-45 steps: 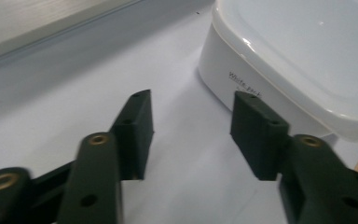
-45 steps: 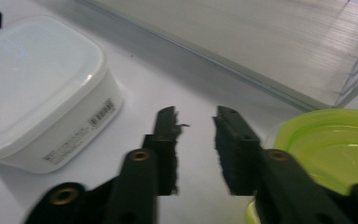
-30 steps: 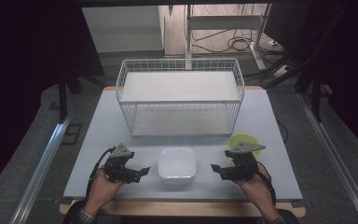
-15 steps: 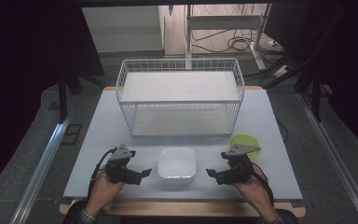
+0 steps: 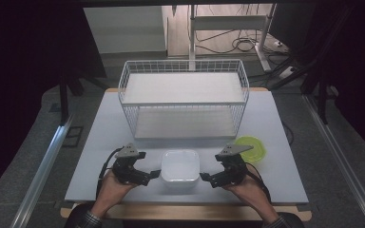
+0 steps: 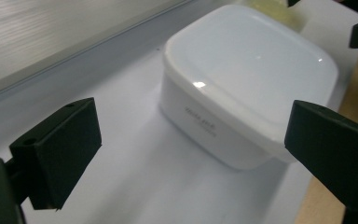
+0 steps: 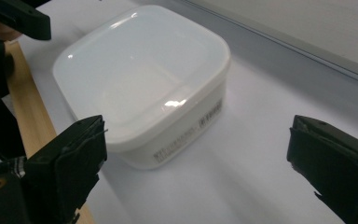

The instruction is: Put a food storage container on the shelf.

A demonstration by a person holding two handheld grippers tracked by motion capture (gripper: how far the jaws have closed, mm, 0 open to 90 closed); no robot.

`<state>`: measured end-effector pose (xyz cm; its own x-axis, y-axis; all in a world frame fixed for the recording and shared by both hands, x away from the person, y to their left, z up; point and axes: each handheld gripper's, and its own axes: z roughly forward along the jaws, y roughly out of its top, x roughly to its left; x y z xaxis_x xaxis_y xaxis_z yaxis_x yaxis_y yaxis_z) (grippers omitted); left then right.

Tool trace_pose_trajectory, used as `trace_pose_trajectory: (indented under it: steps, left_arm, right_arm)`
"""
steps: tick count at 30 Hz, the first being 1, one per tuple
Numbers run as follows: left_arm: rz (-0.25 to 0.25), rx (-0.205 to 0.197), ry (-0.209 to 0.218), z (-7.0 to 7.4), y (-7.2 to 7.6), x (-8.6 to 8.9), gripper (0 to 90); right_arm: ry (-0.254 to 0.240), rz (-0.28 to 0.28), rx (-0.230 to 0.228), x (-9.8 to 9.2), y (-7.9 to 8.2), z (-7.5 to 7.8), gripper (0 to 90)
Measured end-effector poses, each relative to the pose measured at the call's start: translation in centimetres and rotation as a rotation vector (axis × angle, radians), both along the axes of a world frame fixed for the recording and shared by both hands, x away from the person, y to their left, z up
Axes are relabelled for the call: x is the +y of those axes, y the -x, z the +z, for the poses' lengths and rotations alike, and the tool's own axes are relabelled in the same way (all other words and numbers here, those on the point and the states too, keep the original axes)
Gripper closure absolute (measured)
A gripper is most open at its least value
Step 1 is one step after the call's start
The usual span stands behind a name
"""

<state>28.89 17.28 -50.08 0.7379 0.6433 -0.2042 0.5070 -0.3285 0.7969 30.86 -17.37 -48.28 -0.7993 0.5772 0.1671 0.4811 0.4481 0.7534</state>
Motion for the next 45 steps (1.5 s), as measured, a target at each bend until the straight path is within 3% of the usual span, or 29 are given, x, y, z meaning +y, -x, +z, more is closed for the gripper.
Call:
trace_pose_trajectory:
  steps: [7, 10, 16, 19, 24, 25, 28, 29, 31, 34, 39, 40, 45]
  left_arm:
    - [-0.056, 0.025, -0.017, -0.3, -1.0, -1.4, 7.4]
    - [-0.075, 0.068, 0.01, -0.7, -1.6, -1.8, 8.0]
    - [-0.126, 0.141, 0.057, -1.3, -2.1, -2.7, 10.1]
    - [-0.105, 0.164, 0.043, -0.9, -1.5, -2.9, 14.2]
    - [-0.077, 0.175, 0.042, -0.3, -0.6, -2.3, 29.1]
    - [-0.066, 0.162, 0.036, 0.0, -0.1, -2.1, 38.3]
    - [-0.049, 0.143, 0.031, 0.3, 0.4, -2.1, 47.6]
    - [-0.023, 0.109, 0.031, 0.5, 0.6, -2.2, 51.0]
    - [-0.013, 0.096, 0.034, 0.6, 0.7, -2.2, 57.2]
    - [0.013, 0.098, 0.069, 0.6, 0.7, -2.0, 61.8]
    - [0.057, 0.096, 0.109, 0.8, 0.9, -1.5, 72.1]
    - [0.057, 0.096, 0.109, 0.8, 0.9, -1.5, 74.6]
    - [0.082, 0.121, 0.148, 0.5, 0.6, -1.1, 79.0]
  right_arm:
    - [-0.031, 0.024, 0.071, 1.7, -1.2, -0.1, 10.1]
    - [-0.028, 0.027, 0.081, 2.1, -1.6, -0.3, 11.3]
    - [-0.034, 0.058, 0.15, 3.3, -2.2, -1.2, 17.8]
    - [-0.037, 0.045, 0.195, 3.4, -2.1, -1.1, 22.1]
    - [-0.041, 0.006, 0.21, 2.9, -1.5, -0.7, 34.3]
    - [-0.043, -0.013, 0.206, 2.7, -1.2, -0.4, 42.2]
    - [-0.044, -0.031, 0.196, 2.5, -0.9, 0.0, 49.7]
    - [-0.042, -0.051, 0.161, 2.2, -0.6, 0.5, 56.0]
    - [-0.047, -0.065, 0.14, 2.0, -0.4, 0.8, 61.0]
    - [-0.063, -0.087, 0.148, 1.7, -0.4, 0.9, 64.5]
    - [-0.153, -0.111, 0.195, 0.9, -0.5, 1.0, 76.7]
    - [-0.153, -0.111, 0.195, 0.9, -0.5, 1.0, 76.7]
    - [-0.153, -0.122, 0.14, 1.1, -0.3, 1.0, 79.4]
